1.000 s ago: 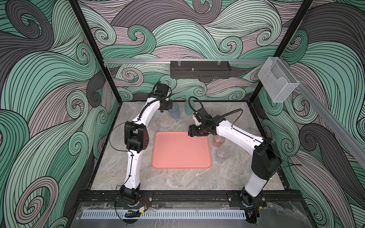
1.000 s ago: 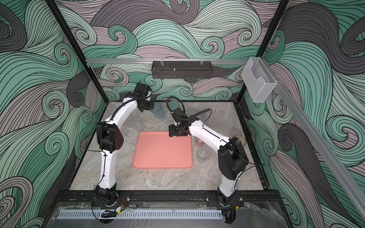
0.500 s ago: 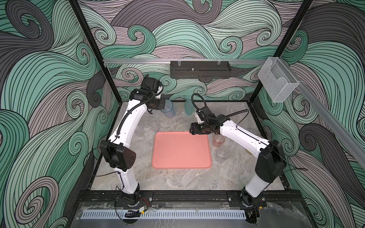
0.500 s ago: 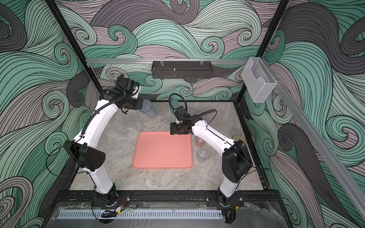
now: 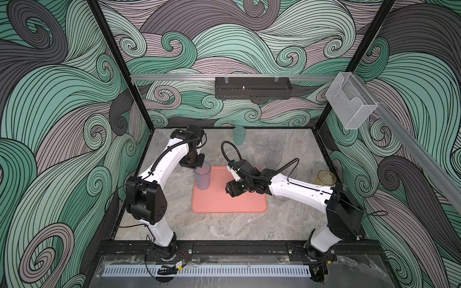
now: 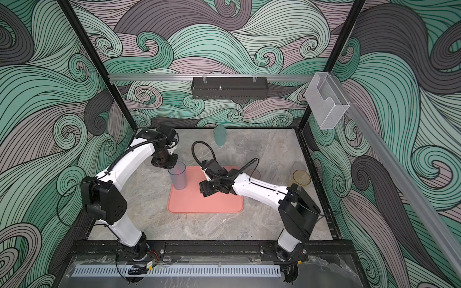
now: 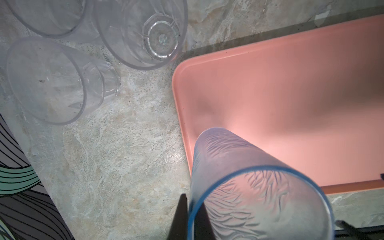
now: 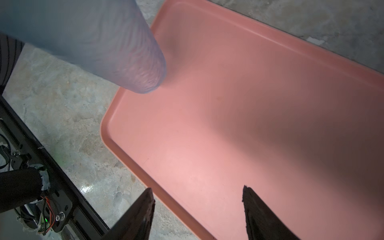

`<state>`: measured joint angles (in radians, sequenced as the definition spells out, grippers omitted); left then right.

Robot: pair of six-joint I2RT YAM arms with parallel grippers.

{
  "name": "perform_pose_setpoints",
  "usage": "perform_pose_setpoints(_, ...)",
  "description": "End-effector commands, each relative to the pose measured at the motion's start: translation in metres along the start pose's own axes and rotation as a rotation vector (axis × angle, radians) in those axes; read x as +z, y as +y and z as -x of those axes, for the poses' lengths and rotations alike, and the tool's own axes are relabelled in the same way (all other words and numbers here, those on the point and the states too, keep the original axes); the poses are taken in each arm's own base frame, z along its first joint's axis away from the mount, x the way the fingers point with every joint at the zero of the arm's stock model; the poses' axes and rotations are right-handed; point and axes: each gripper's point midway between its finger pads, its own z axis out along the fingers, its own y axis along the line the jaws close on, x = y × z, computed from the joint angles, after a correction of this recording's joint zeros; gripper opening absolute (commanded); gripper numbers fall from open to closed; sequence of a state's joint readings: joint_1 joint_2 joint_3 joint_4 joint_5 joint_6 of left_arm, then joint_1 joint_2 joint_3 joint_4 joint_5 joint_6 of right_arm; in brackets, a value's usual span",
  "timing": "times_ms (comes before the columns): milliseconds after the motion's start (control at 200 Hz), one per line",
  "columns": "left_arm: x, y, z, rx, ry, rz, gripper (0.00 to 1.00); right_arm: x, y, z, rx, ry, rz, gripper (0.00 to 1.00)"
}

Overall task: Place the glasses into the tray
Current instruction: Place the glass on the tray.

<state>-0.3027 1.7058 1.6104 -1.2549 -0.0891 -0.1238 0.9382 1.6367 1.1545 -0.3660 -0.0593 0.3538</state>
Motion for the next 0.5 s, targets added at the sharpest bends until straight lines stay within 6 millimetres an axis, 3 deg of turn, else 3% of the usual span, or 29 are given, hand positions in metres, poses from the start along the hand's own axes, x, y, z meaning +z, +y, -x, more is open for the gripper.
perform_pose_setpoints(0,-0.002,0.007,0.001,-0.019,-0.006,0.044,0.0,0.005,0.016,0.025,-0.11,-0.129,0.004,0.69)
perform_pose_setpoints(170,0.009,0.01,0.004,-0.038,-0.018,0.065,0.0,0.024,0.028,0.031,-0.16,-0.181,-0.016,0.7)
perform_pose_setpoints(491,0.024,0.013,0.011,-0.09,-0.053,0.058,0.0,0.06,0.047,0.067,-0.179,-0.326,-0.008,0.7)
